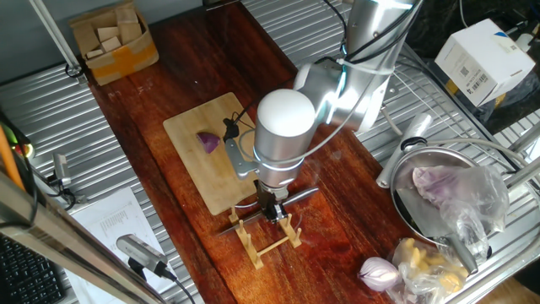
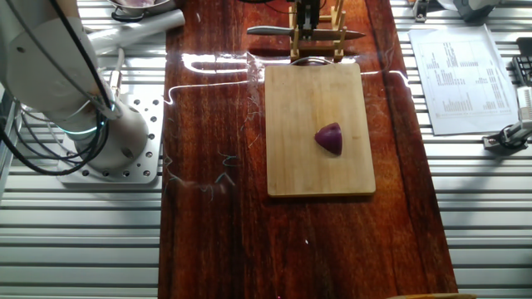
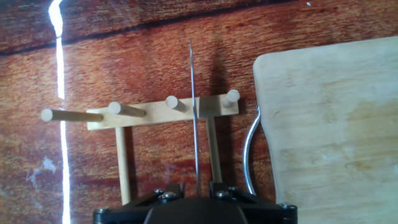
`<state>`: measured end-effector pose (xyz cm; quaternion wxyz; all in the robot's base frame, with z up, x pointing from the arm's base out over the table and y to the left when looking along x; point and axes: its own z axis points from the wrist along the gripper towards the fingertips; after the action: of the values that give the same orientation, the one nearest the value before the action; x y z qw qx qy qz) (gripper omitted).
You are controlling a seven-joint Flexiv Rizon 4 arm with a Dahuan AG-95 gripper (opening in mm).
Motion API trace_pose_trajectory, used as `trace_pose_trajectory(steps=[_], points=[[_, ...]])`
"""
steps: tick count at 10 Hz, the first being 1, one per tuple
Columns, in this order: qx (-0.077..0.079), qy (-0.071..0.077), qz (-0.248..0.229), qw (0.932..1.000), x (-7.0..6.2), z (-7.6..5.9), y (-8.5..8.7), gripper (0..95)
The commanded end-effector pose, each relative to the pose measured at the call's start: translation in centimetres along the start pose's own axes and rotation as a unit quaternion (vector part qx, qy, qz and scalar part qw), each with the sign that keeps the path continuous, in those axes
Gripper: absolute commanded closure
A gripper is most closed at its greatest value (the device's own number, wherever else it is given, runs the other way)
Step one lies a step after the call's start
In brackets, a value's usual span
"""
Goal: Chop the onions
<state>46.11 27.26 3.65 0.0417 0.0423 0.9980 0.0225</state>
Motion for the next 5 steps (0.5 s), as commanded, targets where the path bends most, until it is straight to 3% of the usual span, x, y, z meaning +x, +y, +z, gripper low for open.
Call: trace_pose_trajectory(steps=[1,5], points=[[0.000,0.000,-0.003,1.0000,0.08,0.02,-0.12,95.0],[-0.002,0.000,-0.017,0.9999,-0.07,0.07,-0.11,95.0]])
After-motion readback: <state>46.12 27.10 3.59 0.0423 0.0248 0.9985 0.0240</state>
